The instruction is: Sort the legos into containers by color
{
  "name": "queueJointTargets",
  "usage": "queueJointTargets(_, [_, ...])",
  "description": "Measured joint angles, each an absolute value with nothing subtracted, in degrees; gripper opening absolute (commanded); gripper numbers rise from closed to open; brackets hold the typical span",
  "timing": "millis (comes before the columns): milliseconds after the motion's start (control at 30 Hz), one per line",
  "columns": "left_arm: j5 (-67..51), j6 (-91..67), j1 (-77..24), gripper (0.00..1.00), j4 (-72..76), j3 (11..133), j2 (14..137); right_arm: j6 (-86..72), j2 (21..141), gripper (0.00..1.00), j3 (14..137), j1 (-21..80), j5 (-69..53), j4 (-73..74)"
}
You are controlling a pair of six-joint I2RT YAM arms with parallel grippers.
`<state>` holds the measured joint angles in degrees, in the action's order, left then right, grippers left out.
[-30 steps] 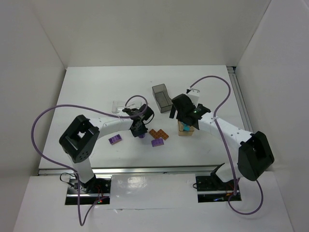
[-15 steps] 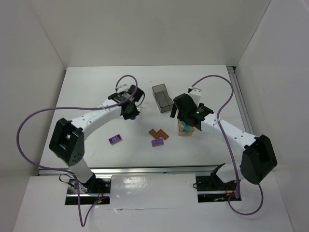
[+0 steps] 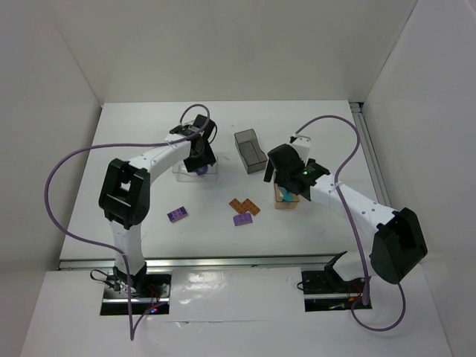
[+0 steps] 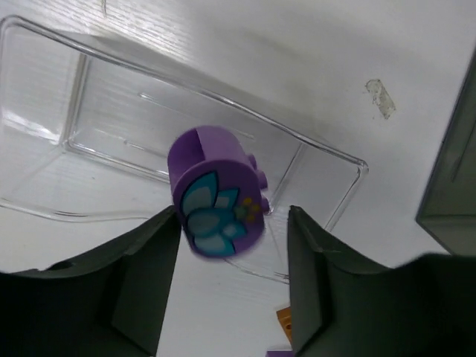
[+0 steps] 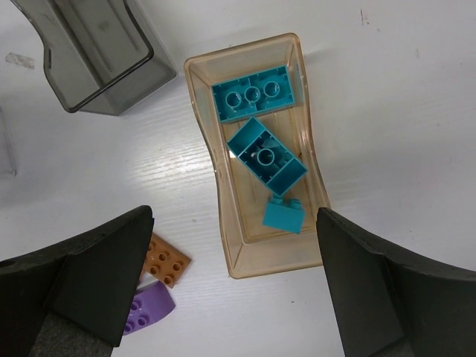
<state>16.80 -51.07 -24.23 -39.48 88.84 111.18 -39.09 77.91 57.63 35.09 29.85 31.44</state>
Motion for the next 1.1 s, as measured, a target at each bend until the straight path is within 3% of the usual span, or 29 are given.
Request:
queueJointTargets(33, [16.4, -50.8, -24.2, 0.83, -39.6, 89.1, 111.5, -39.1, 77.9, 0.98, 57.6, 34.9, 29.9, 31.5])
queueJointTargets(67, [16.1, -50.5, -24.2, 0.85, -39.8, 89.1, 111.6, -39.0, 77.9, 0.98, 57.6, 34.9, 29.9, 31.6])
queueJointTargets(233, [16.5, -50.9, -24.6, 0.85, -39.6, 87.7, 108.6, -39.0, 77.9, 0.98, 57.6, 34.8, 30.0, 31.8])
queueJointTargets(367, [19.4, -51.8, -26.9, 0.85, -39.3, 81.2, 98.8, -39.1, 77.7, 0.98, 57.6, 34.8, 30.0, 32.0])
queueJointTargets(533, [22.2, -57.6, -28.9, 1.00, -39.4, 62.8, 79.8, -39.2, 77.0, 0.98, 56.8, 34.8, 28.7, 31.2])
queueJointTargets(700, [22.4, -60.3, -27.0, 1.00, -39.5, 49.3, 74.8, -39.8, 77.2, 0.99, 56.1, 35.6, 27.6, 31.0])
queueJointTargets(1100, [16.8, -60.0, -23.5, 0.97, -33.2, 47.2, 82.5, -40.7, 79.4, 1.00, 56.1, 37.3, 27.6, 30.9])
